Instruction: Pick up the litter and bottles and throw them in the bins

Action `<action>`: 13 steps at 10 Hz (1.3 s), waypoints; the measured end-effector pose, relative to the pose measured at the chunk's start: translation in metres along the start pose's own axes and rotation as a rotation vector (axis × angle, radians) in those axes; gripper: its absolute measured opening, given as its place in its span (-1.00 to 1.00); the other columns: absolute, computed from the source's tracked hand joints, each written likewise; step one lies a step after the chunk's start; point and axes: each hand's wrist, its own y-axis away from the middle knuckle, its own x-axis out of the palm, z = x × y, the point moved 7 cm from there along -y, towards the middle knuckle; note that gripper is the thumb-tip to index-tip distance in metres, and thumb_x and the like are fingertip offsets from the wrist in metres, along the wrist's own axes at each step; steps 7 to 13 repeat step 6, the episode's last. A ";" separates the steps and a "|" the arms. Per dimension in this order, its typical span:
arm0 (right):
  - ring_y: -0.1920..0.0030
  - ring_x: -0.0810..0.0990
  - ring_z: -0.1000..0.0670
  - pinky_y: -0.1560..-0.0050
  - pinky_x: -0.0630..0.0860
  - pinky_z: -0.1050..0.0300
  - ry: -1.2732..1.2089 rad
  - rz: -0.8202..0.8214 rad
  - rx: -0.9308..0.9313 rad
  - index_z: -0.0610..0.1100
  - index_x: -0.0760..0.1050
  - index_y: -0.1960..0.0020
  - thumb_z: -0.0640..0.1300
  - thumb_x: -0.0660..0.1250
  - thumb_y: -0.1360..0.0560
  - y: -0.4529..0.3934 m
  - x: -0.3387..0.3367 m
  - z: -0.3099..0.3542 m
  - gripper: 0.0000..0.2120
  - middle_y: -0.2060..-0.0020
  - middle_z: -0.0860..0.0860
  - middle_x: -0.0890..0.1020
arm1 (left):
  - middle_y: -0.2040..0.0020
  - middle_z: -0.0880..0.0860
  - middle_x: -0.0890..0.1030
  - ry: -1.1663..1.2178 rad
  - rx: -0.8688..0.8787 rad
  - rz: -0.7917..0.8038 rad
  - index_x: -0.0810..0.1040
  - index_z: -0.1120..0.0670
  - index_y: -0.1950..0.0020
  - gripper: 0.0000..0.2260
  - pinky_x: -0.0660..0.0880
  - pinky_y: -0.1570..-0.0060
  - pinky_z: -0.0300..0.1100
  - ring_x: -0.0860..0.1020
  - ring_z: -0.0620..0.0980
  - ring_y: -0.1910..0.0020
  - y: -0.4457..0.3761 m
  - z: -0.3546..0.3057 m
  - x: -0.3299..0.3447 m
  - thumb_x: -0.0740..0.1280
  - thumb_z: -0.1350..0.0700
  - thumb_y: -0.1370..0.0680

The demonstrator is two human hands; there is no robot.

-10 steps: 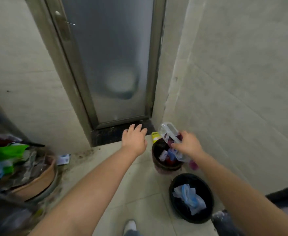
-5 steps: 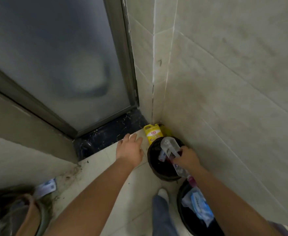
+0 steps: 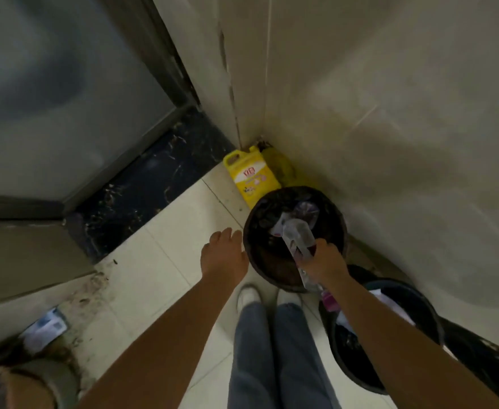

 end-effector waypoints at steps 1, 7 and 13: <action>-0.25 0.43 -0.25 -0.21 0.44 -0.05 0.059 0.057 0.029 -0.23 0.19 -0.39 0.00 0.26 -0.52 -0.066 0.039 -0.015 -0.45 -0.30 -0.25 0.36 | -0.42 0.12 0.35 0.090 -0.074 0.086 0.26 0.14 -0.44 -0.61 0.40 -0.26 -0.09 0.34 0.09 -0.37 -0.061 0.010 0.067 0.15 0.07 -0.63; -0.38 0.30 -0.26 -0.35 0.35 -0.07 0.270 0.003 -0.040 -0.22 0.20 -0.44 -0.19 0.22 -0.53 -0.143 0.097 -0.038 -0.49 -0.42 -0.23 0.25 | -0.31 0.25 0.37 0.375 -0.171 0.082 0.18 0.24 -0.39 -0.57 0.48 -0.18 0.01 0.47 0.19 -0.24 -0.140 0.011 0.178 0.25 0.21 -0.58; -0.38 0.30 -0.26 -0.35 0.35 -0.07 0.270 0.003 -0.040 -0.22 0.20 -0.44 -0.19 0.22 -0.53 -0.143 0.097 -0.038 -0.49 -0.42 -0.23 0.25 | -0.31 0.25 0.37 0.375 -0.171 0.082 0.18 0.24 -0.39 -0.57 0.48 -0.18 0.01 0.47 0.19 -0.24 -0.140 0.011 0.178 0.25 0.21 -0.58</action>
